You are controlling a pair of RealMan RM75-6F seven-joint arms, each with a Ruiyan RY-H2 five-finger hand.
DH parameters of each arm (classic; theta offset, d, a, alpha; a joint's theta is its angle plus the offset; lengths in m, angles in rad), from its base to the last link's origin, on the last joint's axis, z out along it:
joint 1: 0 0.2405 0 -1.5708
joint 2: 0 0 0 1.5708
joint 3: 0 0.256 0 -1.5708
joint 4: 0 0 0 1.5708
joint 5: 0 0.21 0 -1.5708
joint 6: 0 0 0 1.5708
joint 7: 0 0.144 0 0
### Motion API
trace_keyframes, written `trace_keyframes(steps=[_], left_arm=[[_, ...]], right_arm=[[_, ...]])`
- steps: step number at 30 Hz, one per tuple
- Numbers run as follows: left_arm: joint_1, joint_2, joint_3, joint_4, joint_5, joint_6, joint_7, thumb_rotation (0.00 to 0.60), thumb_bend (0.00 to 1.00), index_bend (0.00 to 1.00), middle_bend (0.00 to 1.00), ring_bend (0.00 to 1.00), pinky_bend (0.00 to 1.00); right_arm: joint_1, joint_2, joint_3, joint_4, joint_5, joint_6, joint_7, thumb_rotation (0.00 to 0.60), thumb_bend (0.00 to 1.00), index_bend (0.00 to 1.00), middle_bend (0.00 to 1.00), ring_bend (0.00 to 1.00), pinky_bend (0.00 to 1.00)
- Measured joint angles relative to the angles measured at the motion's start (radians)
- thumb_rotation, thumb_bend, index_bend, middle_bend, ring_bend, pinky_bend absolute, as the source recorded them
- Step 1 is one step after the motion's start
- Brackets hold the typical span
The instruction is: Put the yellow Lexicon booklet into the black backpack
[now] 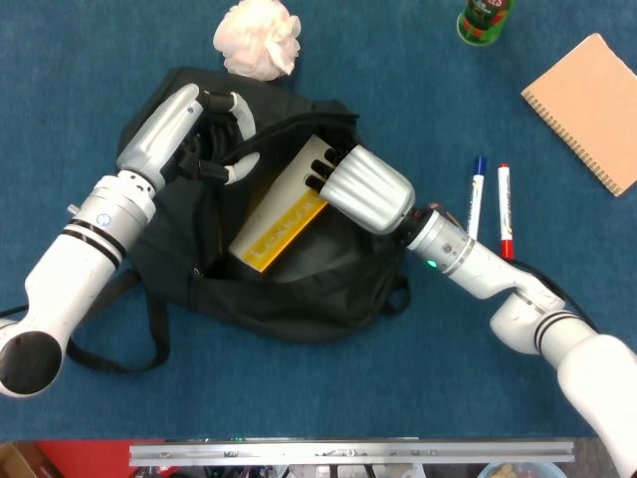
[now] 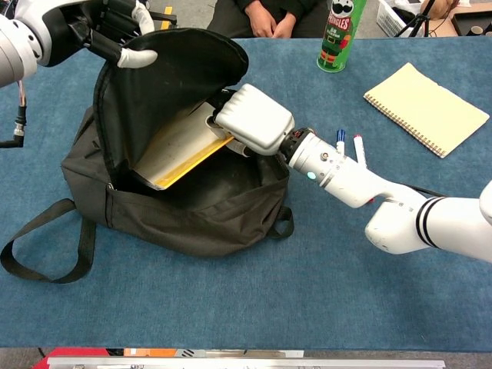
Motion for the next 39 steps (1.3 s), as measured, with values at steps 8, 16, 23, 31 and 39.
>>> trace_keyframes(steps=[8, 16, 23, 31, 39], left_arm=[[0.005, 0.007, 0.002, 0.002, 0.008, -0.005, -0.013, 0.6, 0.33, 0.58, 0.64, 0.65, 0.76], [0.008, 0.015, 0.003, 0.005, 0.012, -0.008, -0.021, 0.6, 0.33, 0.57, 0.64, 0.65, 0.76], [0.004, 0.016, 0.009, 0.011, 0.005, -0.011, -0.017, 0.6, 0.33, 0.56, 0.63, 0.64, 0.76], [-0.006, 0.011, 0.016, 0.017, -0.01, -0.01, -0.001, 0.6, 0.33, 0.54, 0.62, 0.63, 0.76], [-0.015, 0.006, 0.04, 0.02, -0.01, -0.031, 0.019, 0.6, 0.33, 0.49, 0.55, 0.54, 0.69]], right_arm=[[-0.019, 0.0, 0.011, -0.027, 0.013, -0.015, -0.006, 0.6, 0.25, 0.43, 0.49, 0.39, 0.46], [-0.046, 0.019, 0.032, -0.097, 0.032, -0.001, -0.034, 0.6, 0.22, 0.04, 0.28, 0.18, 0.3], [-0.068, 0.077, 0.033, -0.194, 0.031, 0.014, -0.061, 0.6, 0.19, 0.0, 0.21, 0.13, 0.25], [-0.101, 0.182, 0.031, -0.362, 0.021, 0.047, -0.081, 0.6, 0.08, 0.0, 0.21, 0.12, 0.24], [-0.135, 0.367, 0.012, -0.633, 0.013, 0.042, -0.094, 0.6, 0.02, 0.0, 0.22, 0.12, 0.24]])
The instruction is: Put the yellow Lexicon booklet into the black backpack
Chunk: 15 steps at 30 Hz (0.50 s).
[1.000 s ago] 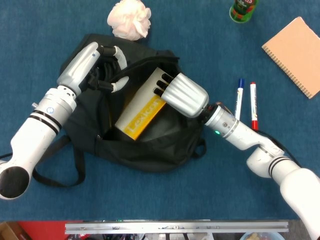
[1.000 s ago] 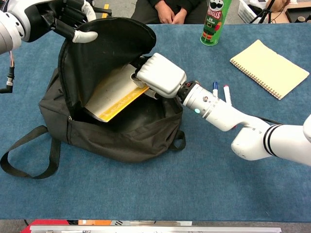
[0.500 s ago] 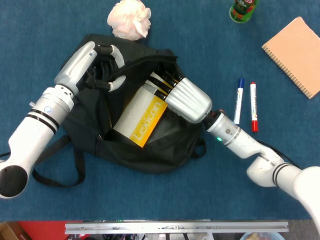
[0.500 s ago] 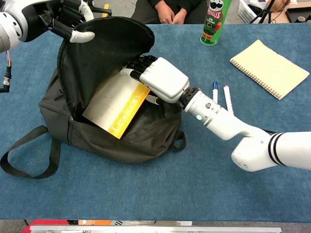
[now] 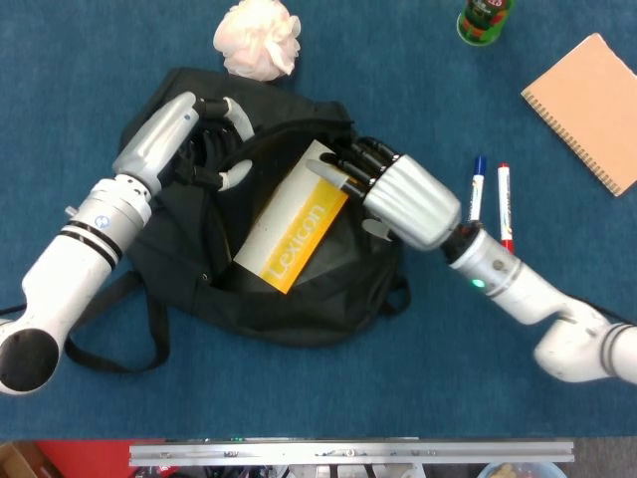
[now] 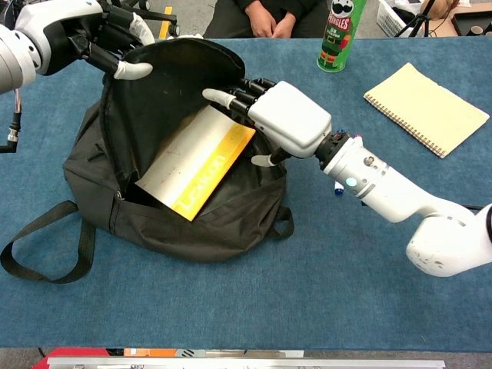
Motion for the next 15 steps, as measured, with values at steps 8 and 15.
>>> trace_keyframes(steps=[8, 15], left_arm=[[-0.01, 0.017, 0.024, -0.018, 0.051, -0.083, 0.008, 0.6, 0.33, 0.24, 0.33, 0.29, 0.44], [-0.03, 0.056, 0.045, -0.053, 0.115, -0.186, 0.005, 0.6, 0.33, 0.1, 0.22, 0.2, 0.32]], right_arm=[[-0.053, 0.297, -0.032, -0.354, -0.01, 0.006, -0.029, 0.6, 0.02, 0.07, 0.28, 0.12, 0.24], [-0.128, 0.527, -0.057, -0.546, -0.001, 0.022, -0.039, 0.6, 0.02, 0.14, 0.32, 0.15, 0.26]])
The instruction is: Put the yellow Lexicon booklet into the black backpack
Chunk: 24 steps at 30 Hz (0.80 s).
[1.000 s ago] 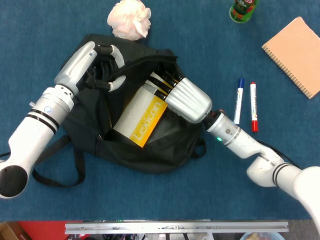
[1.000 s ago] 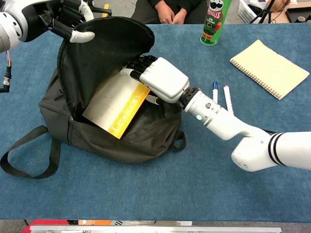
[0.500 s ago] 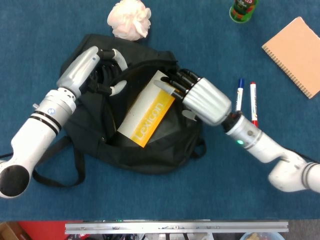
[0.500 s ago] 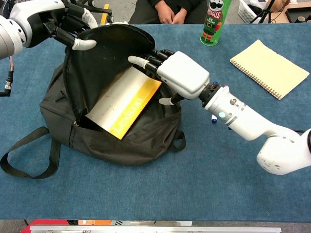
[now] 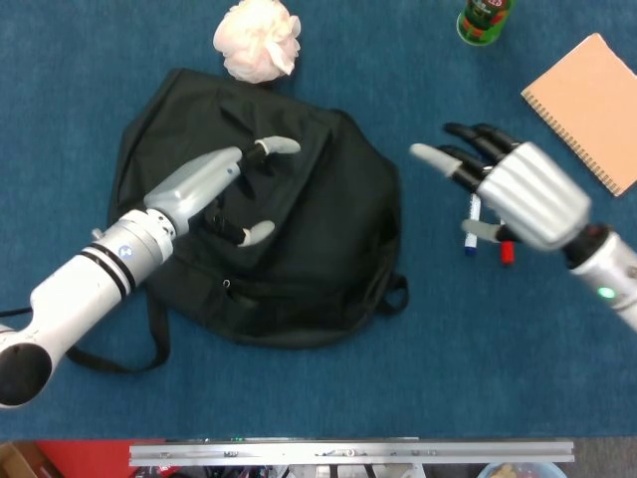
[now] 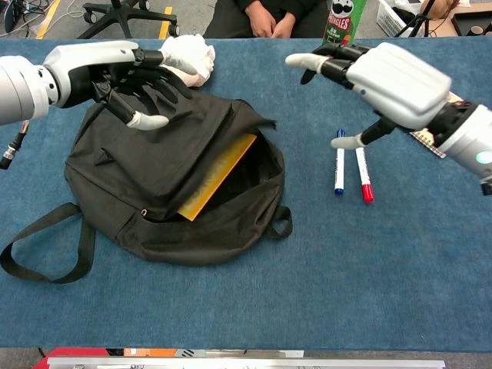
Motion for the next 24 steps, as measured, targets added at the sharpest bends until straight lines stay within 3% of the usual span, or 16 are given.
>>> trace_keyframes(steps=[9, 13, 19, 24], left_arm=[[0.039, 0.023, -0.007, -0.022, 0.076, 0.044, -0.047, 0.6, 0.33, 0.13, 0.22, 0.2, 0.32], [0.075, 0.013, 0.01, 0.0, 0.127, 0.122, -0.026, 0.6, 0.33, 0.19, 0.23, 0.2, 0.32], [0.15, -0.04, 0.056, 0.106, 0.207, 0.3, 0.039, 0.6, 0.33, 0.25, 0.25, 0.2, 0.32], [0.226, -0.09, 0.088, 0.253, 0.25, 0.431, 0.061, 0.6, 0.33, 0.29, 0.27, 0.2, 0.32]], right_arm=[[-0.087, 0.166, 0.003, -0.094, 0.069, 0.013, 0.014, 0.6, 0.03, 0.26, 0.39, 0.23, 0.34], [-0.125, 0.219, 0.008, -0.114, 0.125, -0.003, 0.007, 0.6, 0.15, 0.39, 0.46, 0.31, 0.44], [-0.197, 0.277, 0.011, -0.121, 0.193, -0.011, 0.006, 0.6, 0.19, 0.59, 0.55, 0.4, 0.5], [-0.263, 0.301, 0.009, -0.09, 0.228, 0.0, 0.006, 0.6, 0.25, 0.72, 0.64, 0.5, 0.63]])
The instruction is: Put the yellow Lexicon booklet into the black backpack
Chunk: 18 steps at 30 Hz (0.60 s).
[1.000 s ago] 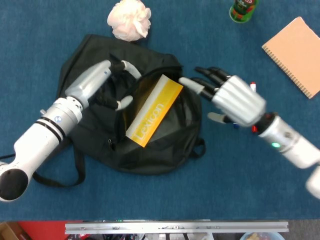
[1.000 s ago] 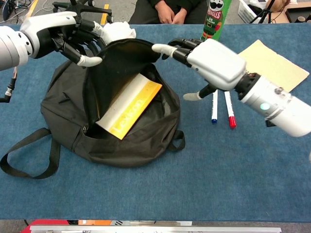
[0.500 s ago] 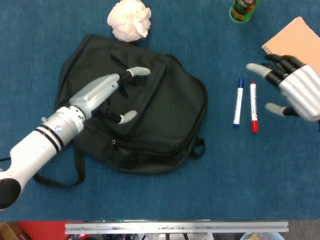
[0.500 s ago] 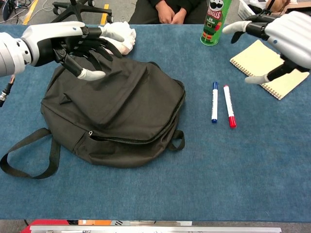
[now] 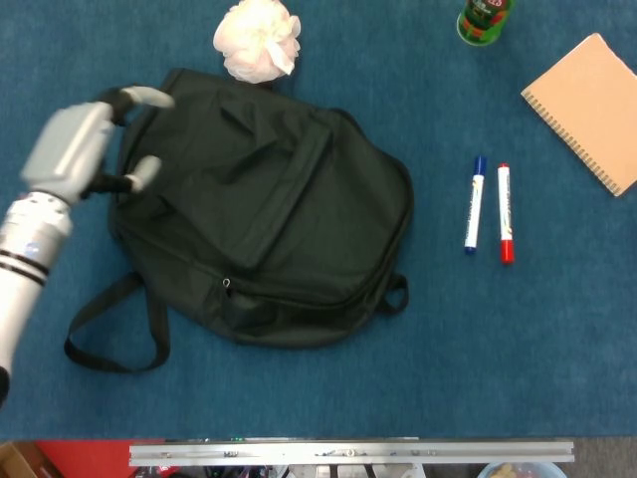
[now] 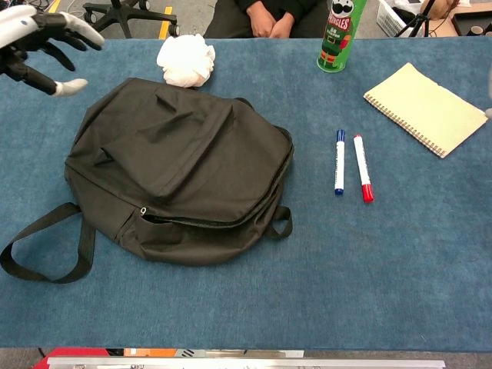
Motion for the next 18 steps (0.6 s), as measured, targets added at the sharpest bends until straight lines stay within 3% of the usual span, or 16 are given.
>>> trace_keyframes(steps=[8, 18], left_arm=[[0.147, -0.039, 0.065, 0.129, 0.119, 0.197, -0.013, 0.6, 0.33, 0.35, 0.29, 0.2, 0.32], [0.3, -0.033, 0.143, 0.142, 0.232, 0.37, -0.014, 0.6, 0.33, 0.37, 0.3, 0.21, 0.32]], right_arm=[[-0.085, 0.047, 0.012, 0.001, 0.041, 0.03, 0.06, 0.6, 0.29, 0.78, 0.71, 0.57, 0.68], [-0.173, 0.066, 0.037, -0.04, 0.032, 0.117, 0.046, 0.6, 0.29, 0.81, 0.73, 0.6, 0.69]])
